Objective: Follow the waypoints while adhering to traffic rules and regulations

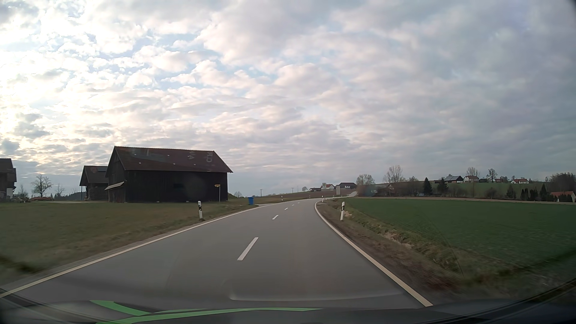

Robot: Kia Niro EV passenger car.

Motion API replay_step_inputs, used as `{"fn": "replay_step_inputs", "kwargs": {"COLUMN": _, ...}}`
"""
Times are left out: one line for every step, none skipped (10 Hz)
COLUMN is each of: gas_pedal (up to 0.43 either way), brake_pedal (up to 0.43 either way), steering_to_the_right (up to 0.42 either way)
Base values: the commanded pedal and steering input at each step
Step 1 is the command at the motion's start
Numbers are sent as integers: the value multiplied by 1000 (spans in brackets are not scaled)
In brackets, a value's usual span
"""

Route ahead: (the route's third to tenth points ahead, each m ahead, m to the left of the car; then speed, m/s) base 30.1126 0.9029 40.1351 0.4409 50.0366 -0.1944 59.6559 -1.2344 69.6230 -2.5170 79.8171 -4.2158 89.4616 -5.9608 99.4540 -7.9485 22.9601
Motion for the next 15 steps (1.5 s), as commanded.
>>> {"fn": "replay_step_inputs", "kwargs": {"gas_pedal": 248, "brake_pedal": 0, "steering_to_the_right": 14}}
{"fn": "replay_step_inputs", "kwargs": {"gas_pedal": 248, "brake_pedal": 0, "steering_to_the_right": 13}}
{"fn": "replay_step_inputs", "kwargs": {"gas_pedal": 248, "brake_pedal": 0, "steering_to_the_right": 13}}
{"fn": "replay_step_inputs", "kwargs": {"gas_pedal": 248, "brake_pedal": 0, "steering_to_the_right": 12}}
{"fn": "replay_step_inputs", "kwargs": {"gas_pedal": 248, "brake_pedal": 0, "steering_to_the_right": 11}}
{"fn": "replay_step_inputs", "kwargs": {"gas_pedal": 248, "brake_pedal": 0, "steering_to_the_right": 11}}
{"fn": "replay_step_inputs", "kwargs": {"gas_pedal": 248, "brake_pedal": 0, "steering_to_the_right": 11}}
{"fn": "replay_step_inputs", "kwargs": {"gas_pedal": 248, "brake_pedal": 0, "steering_to_the_right": 11}}
{"fn": "replay_step_inputs", "kwargs": {"gas_pedal": 248, "brake_pedal": 0, "steering_to_the_right": 11}}
{"fn": "replay_step_inputs", "kwargs": {"gas_pedal": 248, "brake_pedal": 0, "steering_to_the_right": 11}}
{"fn": "replay_step_inputs", "kwargs": {"gas_pedal": 248, "brake_pedal": 0, "steering_to_the_right": 11}}
{"fn": "replay_step_inputs", "kwargs": {"gas_pedal": 248, "brake_pedal": 0, "steering_to_the_right": 11}}
{"fn": "replay_step_inputs", "kwargs": {"gas_pedal": 248, "brake_pedal": 0, "steering_to_the_right": 11}}
{"fn": "replay_step_inputs", "kwargs": {"gas_pedal": 248, "brake_pedal": 0, "steering_to_the_right": 11}}
{"fn": "replay_step_inputs", "kwargs": {"gas_pedal": 248, "brake_pedal": 0, "steering_to_the_right": 11}}
